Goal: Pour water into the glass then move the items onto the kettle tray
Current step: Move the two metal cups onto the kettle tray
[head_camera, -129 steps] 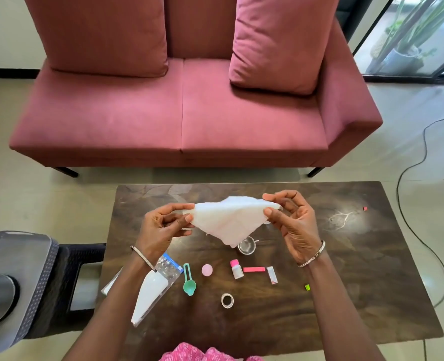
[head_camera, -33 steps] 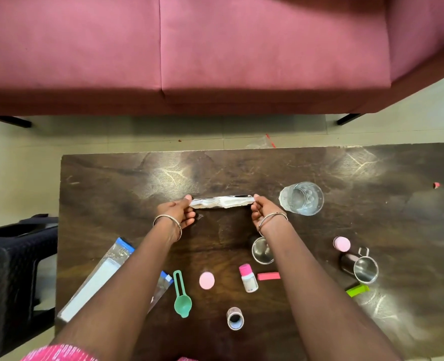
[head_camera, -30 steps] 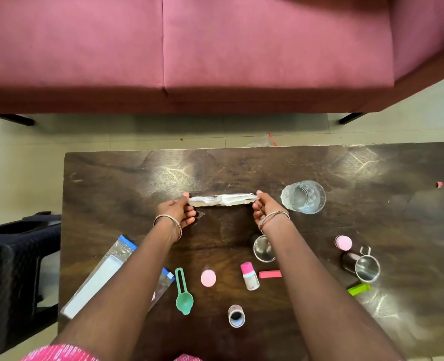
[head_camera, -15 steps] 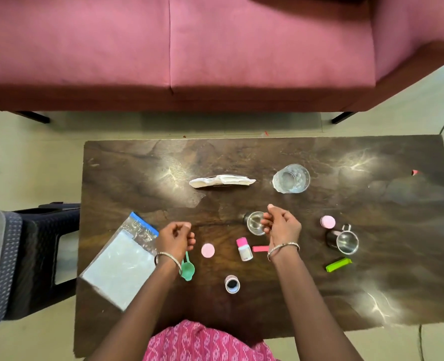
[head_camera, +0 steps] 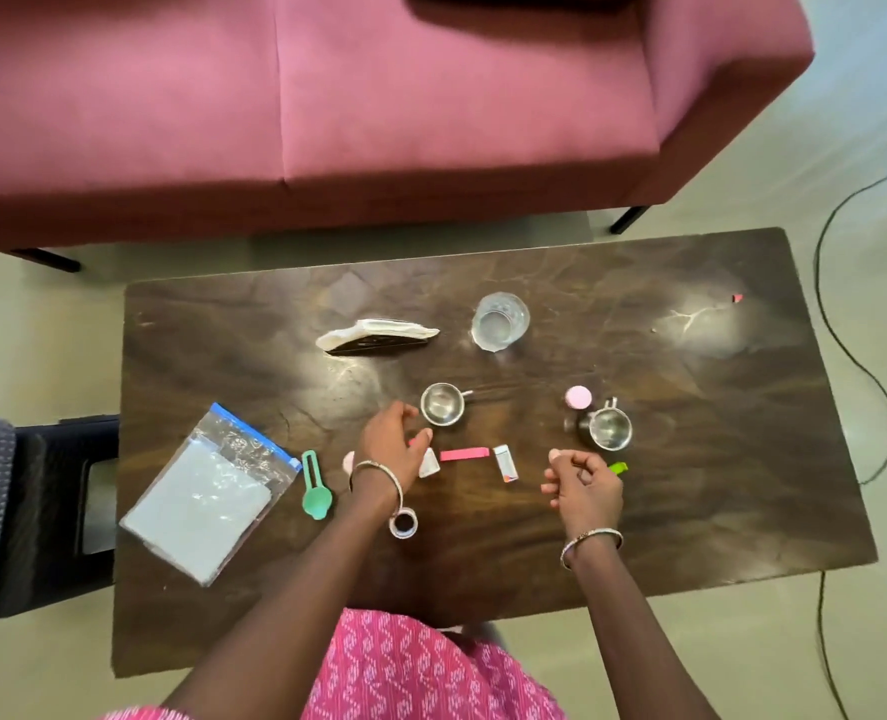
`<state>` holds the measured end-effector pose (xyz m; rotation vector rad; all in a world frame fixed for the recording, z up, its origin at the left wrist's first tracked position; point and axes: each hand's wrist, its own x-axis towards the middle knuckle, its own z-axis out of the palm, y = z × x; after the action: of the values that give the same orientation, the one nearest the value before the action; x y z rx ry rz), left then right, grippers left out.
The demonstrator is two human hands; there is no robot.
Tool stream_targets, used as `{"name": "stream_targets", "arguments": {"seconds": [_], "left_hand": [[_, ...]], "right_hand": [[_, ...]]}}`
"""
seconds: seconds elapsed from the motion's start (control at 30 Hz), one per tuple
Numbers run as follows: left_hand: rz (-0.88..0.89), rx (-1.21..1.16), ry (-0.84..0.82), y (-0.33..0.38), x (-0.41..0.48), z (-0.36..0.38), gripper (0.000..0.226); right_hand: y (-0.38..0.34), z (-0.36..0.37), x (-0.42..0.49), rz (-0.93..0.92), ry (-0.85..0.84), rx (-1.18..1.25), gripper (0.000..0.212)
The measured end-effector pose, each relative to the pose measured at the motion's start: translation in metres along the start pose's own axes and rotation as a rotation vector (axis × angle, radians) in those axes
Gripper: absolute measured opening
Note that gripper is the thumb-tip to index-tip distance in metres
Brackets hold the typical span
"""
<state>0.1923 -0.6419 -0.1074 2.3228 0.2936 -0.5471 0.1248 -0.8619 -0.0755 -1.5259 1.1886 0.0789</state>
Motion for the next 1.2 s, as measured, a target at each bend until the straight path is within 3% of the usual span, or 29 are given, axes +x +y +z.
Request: {"name": "stream_targets", "arguments": {"seconds": [0.13, 0.23, 0.37, 0.5, 0.7, 0.8, 1.03, 1.2], "left_hand": [[-0.001, 0.211, -0.106, 0.015, 0.022, 0.034, 0.070], [-0.001, 0.377, -0.159, 0.020, 0.030, 0.051, 0.090], [-0.042, 0.460, -0.161, 0.030, 0.034, 0.063, 0.082], [-0.055, 0.583, -0.083, 0.040, 0.036, 0.069, 0.075], [-0.099, 0.630, -0.101, 0.036, 0.043, 0.072, 0.074], [-0.099, 0.622, -0.073, 0.036, 0.042, 0.070, 0.070], [-0.104, 0.464, 0.086, 0.027, 0.014, 0.065, 0.070], [-0.110, 0.352, 0.145, 0.021, -0.023, 0.062, 0.069]], "right_hand": [[0.003, -0.043, 0.025, -0.063, 0.005, -0.035, 0.012], [0.001, -0.070, 0.050, -0.124, 0.020, -0.089, 0.015], [-0.004, -0.090, 0.081, -0.187, 0.042, -0.191, 0.011], [-0.007, -0.090, 0.107, -0.277, 0.032, -0.483, 0.008], [-0.005, -0.070, 0.131, -0.280, -0.136, -0.813, 0.065], [0.000, -0.058, 0.142, -0.271, -0.186, -0.906, 0.076], [0.008, -0.046, 0.142, -0.330, -0.108, -0.871, 0.058], [0.003, -0.048, 0.122, -0.446, -0.022, -0.760, 0.061]]}}
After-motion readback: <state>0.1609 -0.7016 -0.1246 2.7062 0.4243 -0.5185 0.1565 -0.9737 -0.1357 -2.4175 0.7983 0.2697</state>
